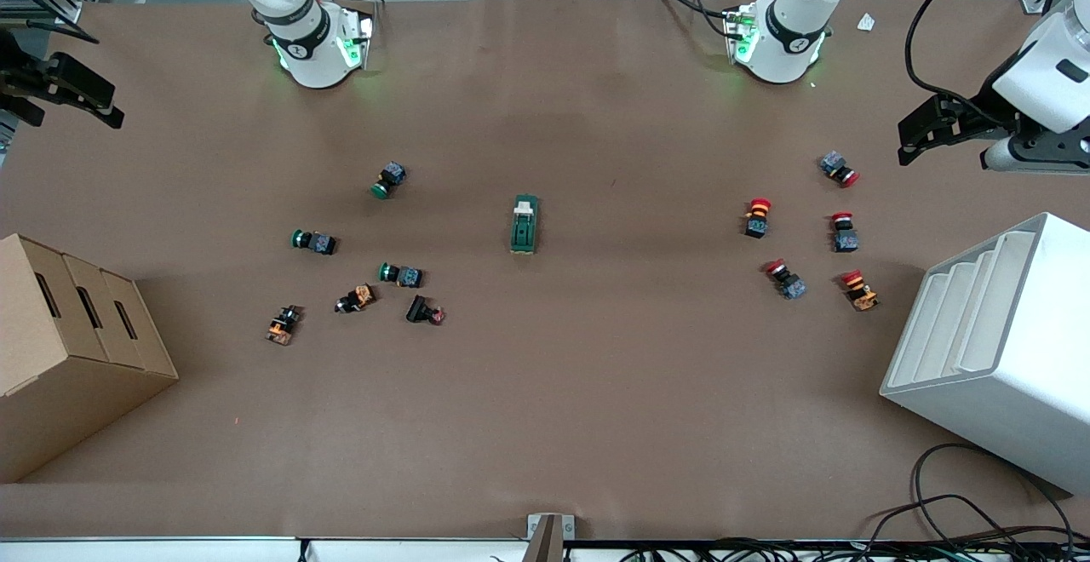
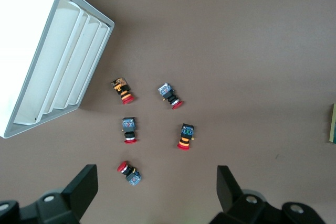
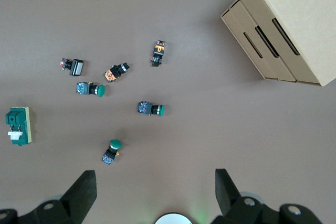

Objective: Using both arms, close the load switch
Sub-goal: 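Move the left gripper over the green load switch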

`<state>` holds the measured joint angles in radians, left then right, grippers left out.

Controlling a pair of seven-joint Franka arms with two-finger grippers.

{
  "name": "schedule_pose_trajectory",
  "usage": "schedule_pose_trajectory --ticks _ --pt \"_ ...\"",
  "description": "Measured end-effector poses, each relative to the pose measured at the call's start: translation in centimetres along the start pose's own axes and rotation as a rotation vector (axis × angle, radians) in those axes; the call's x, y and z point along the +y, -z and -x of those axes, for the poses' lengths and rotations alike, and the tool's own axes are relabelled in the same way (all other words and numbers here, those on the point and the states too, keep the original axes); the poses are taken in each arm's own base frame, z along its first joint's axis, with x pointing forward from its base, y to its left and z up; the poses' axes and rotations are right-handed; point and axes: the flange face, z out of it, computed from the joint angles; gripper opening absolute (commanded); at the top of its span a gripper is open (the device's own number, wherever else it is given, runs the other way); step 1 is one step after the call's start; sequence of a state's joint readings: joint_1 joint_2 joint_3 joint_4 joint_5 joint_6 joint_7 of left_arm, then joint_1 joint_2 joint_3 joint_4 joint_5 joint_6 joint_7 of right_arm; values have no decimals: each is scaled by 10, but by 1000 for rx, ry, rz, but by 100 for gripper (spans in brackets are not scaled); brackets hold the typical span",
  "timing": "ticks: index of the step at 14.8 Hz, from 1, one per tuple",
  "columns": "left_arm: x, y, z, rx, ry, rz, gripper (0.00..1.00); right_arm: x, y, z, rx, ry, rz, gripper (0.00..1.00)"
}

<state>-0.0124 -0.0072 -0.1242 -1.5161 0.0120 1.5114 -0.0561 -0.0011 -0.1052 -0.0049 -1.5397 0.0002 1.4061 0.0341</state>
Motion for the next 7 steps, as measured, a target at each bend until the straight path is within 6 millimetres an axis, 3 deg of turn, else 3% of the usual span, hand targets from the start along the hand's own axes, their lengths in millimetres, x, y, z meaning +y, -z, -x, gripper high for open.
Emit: schedule_pose_trajectory --ticks 4,7 --pt "2 0 0 -2 -3 0 100 0 0 0 -1 1 0 100" --pt "26 -4 -1 -7 -47 2 100 0 -1 1 -8 1 0 100"
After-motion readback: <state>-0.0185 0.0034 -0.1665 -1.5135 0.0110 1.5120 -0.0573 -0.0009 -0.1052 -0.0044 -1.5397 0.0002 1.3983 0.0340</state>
